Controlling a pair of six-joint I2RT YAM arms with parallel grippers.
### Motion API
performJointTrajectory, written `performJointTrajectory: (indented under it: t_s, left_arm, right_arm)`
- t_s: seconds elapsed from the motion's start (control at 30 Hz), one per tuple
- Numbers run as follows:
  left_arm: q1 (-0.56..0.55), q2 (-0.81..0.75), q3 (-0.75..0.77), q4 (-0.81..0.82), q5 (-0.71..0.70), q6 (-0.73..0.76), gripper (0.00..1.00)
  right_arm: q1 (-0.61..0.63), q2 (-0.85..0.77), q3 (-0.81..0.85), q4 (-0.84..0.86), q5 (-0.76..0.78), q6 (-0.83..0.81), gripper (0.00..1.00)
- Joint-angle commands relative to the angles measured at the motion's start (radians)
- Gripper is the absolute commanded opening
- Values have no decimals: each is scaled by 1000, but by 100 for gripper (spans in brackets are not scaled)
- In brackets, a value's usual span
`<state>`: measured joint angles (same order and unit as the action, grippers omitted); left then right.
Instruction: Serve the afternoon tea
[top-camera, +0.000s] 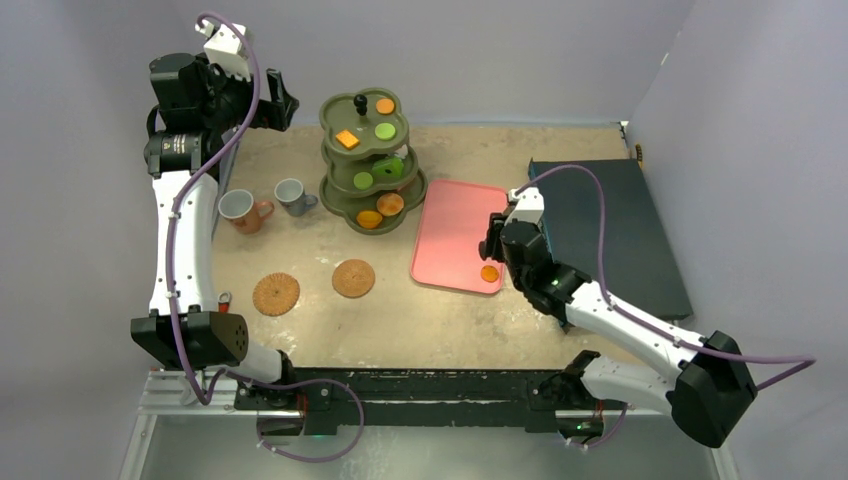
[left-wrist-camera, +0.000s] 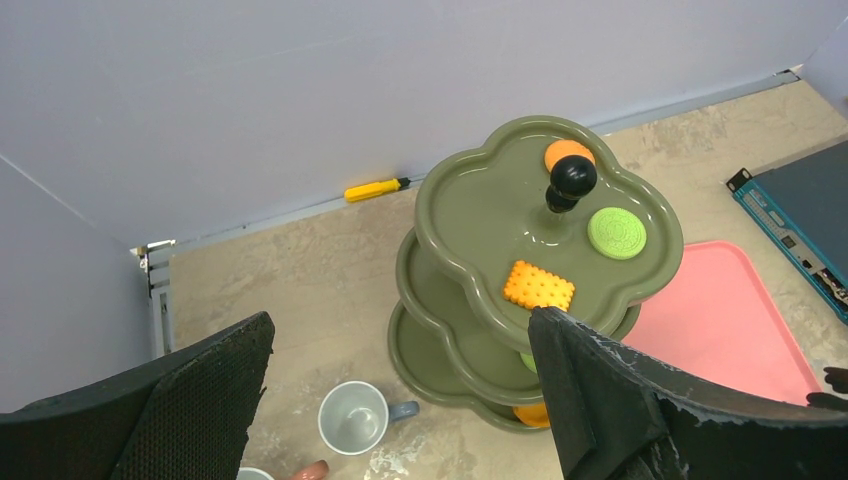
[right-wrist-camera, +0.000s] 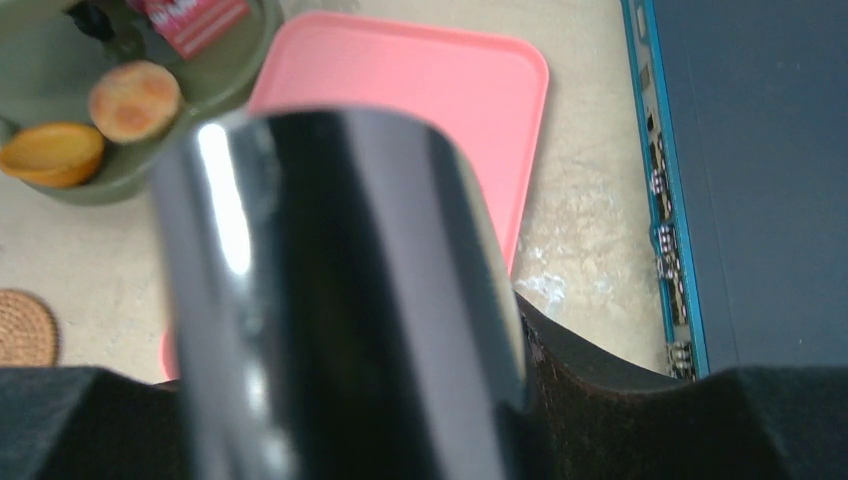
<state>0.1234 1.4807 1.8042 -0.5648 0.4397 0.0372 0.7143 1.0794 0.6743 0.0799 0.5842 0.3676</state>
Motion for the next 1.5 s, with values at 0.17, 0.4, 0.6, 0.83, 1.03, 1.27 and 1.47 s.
performJointTrajectory:
  t_s: [0.17, 0.4, 0.6, 0.83, 1.03, 1.27, 1.47]
  left_arm:
    - [9, -20, 9, 22, 19, -11, 99]
    - [8, -19, 13, 23, 17, -11, 99]
    - [9, -17, 14, 23, 21, -16, 99]
    - [8, -18, 16, 23, 15, -11, 99]
    - [8, -19, 19, 20, 15, -11, 99]
    - [9, -19, 26, 20, 13, -10, 99]
    - [9, -19, 29, 20, 11, -8, 99]
  right_arm:
    - [5, -3, -37, -10, 1, 63, 51]
    - [8, 4, -58, -4, -12, 78, 51]
    - [16, 7, -72, -6, -10, 86, 51]
    - [34, 36, -77, -4, 7, 94, 51]
    - [47, 50, -71, -10, 25, 98, 51]
    - [82, 65, -55, -35, 58, 114, 51]
    - [114, 93, -39, -64, 89, 140, 52]
